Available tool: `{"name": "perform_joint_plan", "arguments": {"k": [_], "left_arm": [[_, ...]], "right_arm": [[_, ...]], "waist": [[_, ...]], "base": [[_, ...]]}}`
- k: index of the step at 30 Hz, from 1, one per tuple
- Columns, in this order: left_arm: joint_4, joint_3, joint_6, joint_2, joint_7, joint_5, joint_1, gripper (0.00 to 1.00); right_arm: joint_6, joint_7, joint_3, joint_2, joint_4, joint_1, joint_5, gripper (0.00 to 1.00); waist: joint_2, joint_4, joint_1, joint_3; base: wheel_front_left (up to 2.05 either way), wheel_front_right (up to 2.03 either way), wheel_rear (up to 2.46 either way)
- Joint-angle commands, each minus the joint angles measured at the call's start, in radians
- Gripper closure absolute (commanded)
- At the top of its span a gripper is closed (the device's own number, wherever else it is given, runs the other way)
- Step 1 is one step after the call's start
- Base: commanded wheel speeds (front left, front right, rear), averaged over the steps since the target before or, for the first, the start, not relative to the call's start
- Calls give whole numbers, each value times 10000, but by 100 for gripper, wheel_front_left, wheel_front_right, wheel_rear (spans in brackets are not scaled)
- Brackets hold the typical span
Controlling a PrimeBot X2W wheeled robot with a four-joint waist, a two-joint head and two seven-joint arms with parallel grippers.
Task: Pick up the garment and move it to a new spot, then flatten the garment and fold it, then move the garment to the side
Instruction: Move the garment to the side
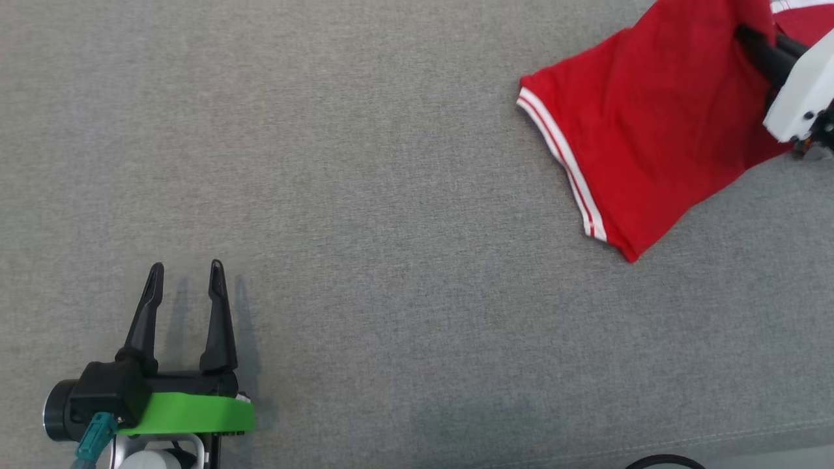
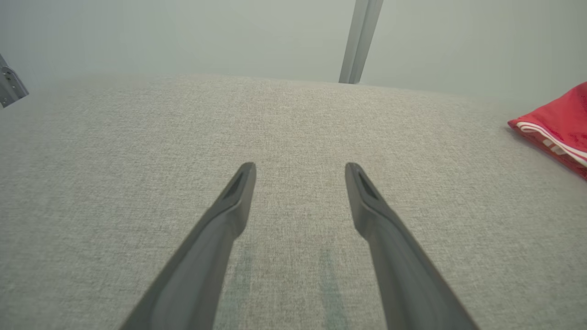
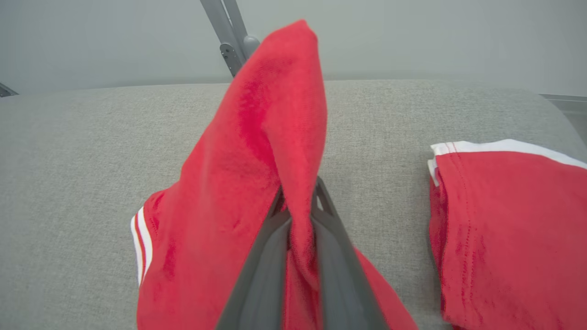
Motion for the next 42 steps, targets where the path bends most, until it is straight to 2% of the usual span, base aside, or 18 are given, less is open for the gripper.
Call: {"name": "perform_joint_plan", "arguments": {"k": [1,9,17,34,41,42], "left_arm": [[-53,54,-52,19,-26,50,-155,0],[-121,134,-165,19,-26,274,-124,0],[-81,133,-257,18,-26,468,-41,0],[-97,236,-326,19,-25,551,-123,0],[-44,205,-338,19,-25,596,-193,0],[-42,200,-338,18,-25,609,-184,0]], "right_arm": [[-9,-1,-101,-109,64,-94,8,100],[-9,-56,-1055,-348,445,-756,-158,100],[-9,105,-1866,-196,738,-1194,-413,100],[-9,1156,-3565,-405,1424,-1817,-1868,100],[-9,902,-4277,-661,1990,-1634,-2849,100],[-9,756,-4395,-674,2117,-1615,-3042,89]], "waist": [[-2,-503,-2,497],[-2,-867,-2,779],[-2,-943,-2,756],[-2,-719,-2,1113],[-2,-505,-2,1223],[-2,-480,-2,1230]], "base": [[0,0,0],[0,0,0],[0,0,0],[0,0,0],[0,0,0],[0,0,0]]}}
